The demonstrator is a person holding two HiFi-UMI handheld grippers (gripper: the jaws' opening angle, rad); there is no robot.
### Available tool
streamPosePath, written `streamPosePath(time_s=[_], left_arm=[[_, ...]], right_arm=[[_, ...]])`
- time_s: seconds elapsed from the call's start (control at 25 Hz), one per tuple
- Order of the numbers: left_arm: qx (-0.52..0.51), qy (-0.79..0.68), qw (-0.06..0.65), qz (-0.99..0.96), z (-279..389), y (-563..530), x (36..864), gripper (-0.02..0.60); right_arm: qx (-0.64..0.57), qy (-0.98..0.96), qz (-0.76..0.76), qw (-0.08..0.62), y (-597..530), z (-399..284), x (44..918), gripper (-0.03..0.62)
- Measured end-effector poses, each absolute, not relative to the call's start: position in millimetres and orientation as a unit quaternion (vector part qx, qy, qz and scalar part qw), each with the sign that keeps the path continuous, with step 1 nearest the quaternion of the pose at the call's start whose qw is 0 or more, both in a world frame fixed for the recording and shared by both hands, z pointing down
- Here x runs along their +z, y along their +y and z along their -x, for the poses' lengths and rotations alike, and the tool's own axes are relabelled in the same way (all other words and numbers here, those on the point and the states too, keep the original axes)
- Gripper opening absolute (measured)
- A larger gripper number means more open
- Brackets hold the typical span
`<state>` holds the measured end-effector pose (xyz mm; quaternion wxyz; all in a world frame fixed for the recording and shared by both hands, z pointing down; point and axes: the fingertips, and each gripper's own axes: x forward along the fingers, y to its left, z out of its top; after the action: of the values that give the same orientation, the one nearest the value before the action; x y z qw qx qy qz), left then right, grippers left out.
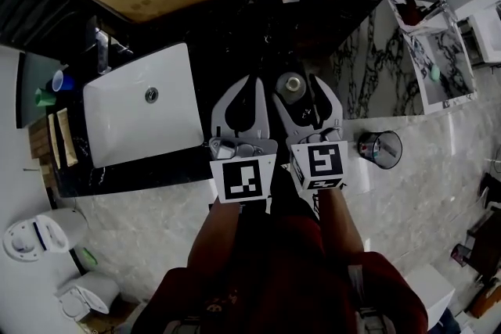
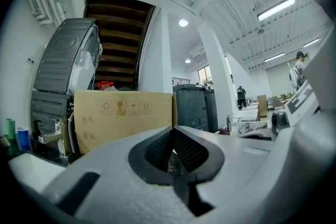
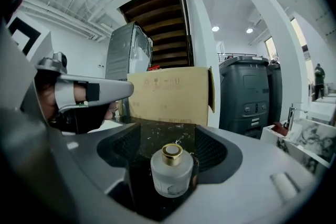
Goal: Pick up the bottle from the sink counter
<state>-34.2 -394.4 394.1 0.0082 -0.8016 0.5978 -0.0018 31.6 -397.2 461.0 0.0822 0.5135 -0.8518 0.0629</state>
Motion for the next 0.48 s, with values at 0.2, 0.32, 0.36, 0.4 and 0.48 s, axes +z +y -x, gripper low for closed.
streamPosePath(time_s=[0.2,0.32,0.36,0.4,0.48], left_arm=[[-0.010,0.602,-0.005,0.798,35.4,-393.8,409.6,0.003],[-0.015,0.607,-0.014,0.794,39.4,-394.7,418.4,0.003],[-0.017,0.608,-0.015,0.793,40.5,-395.5,421.1,0.003],[-0.018,0.610,-0.017,0.792,41.3,-396.5,423.6,0.003],[-0.018,0.612,-0.021,0.791,42.4,-398.6,427.5,0.003]], right_arm=[[0.079,-0.854,-0.504,0.106,-401.6,-28.3,485.8,0.365],[0.086,-0.854,-0.499,0.121,-402.7,-27.2,498.8,0.371],[0.088,-0.853,-0.498,0.125,-403.5,-27.4,502.6,0.373],[0.091,-0.853,-0.498,0.129,-404.7,-27.7,506.1,0.374],[0.097,-0.852,-0.497,0.135,-407.6,-28.1,512.8,0.379]])
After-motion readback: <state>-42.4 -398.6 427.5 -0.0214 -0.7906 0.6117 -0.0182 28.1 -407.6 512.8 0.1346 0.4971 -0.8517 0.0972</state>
